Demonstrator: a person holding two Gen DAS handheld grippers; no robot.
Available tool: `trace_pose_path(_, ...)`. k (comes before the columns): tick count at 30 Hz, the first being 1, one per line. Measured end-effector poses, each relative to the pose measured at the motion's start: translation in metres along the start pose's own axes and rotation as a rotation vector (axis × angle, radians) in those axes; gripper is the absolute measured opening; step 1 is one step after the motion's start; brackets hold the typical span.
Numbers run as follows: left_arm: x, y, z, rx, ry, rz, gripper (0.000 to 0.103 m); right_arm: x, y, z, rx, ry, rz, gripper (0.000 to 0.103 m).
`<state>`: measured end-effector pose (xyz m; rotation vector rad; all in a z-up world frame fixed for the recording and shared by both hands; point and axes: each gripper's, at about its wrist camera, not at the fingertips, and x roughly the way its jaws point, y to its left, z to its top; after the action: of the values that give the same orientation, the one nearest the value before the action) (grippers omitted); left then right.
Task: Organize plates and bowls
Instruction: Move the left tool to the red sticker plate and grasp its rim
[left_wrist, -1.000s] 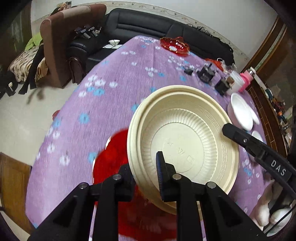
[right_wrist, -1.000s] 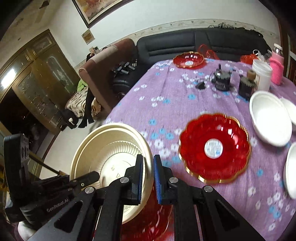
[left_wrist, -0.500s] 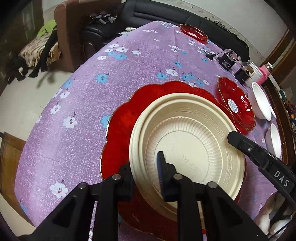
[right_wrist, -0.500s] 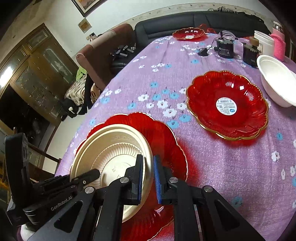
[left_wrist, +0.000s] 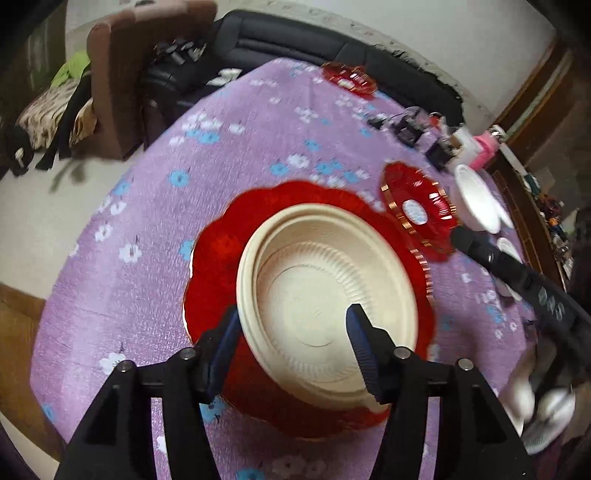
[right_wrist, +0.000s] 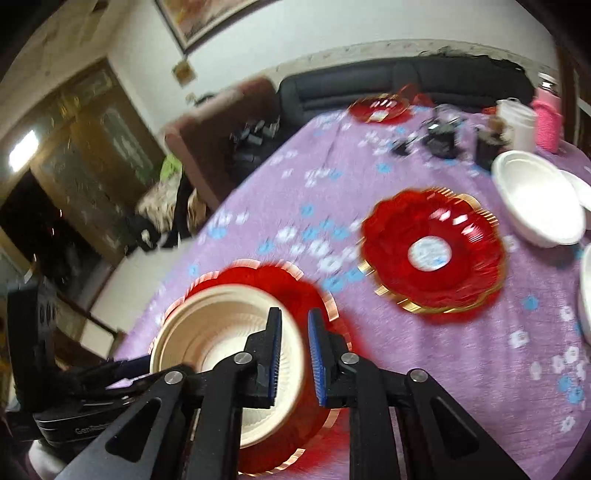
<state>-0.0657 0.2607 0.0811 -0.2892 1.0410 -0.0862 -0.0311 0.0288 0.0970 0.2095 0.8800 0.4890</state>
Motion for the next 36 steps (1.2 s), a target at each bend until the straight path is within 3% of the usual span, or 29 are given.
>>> trace_pose_path(6, -0.021, -0.032, 0.024, 0.056, -0.061, -0.068, 0.072, -0.032, -0.078, 0.015, 0.169, -0.099, -0.095, 0.028)
trace_pose_path(11, 0.005, -0.06, 0.058, 0.06, -0.039, -0.058, 0.073, -0.024, -0.134, 0.013, 0.321, -0.099, -0.11, 0.028)
trace_pose_path(17, 0.071, -0.09, 0.106, 0.045, 0.086, -0.062, 0.073, 0.012, -0.157, 0.017, 0.377, -0.086, -0.142, 0.028)
trace_pose_path(21, 0.115, -0.104, 0.128, 0.052, 0.138, 0.004, 0.073, 0.03, -0.17, 0.017, 0.417, -0.083, -0.139, 0.028)
trace_pose_path(29, 0.195, -0.117, 0.156, 0.032, 0.269, 0.043, 0.073, 0.053, -0.189, 0.015, 0.431, -0.066, -0.074, 0.029)
trace_pose_path(36, 0.208, -0.14, 0.155, 0.128, 0.289, 0.091, 0.073, 0.062, -0.182, 0.018, 0.397, -0.087, -0.044, 0.029)
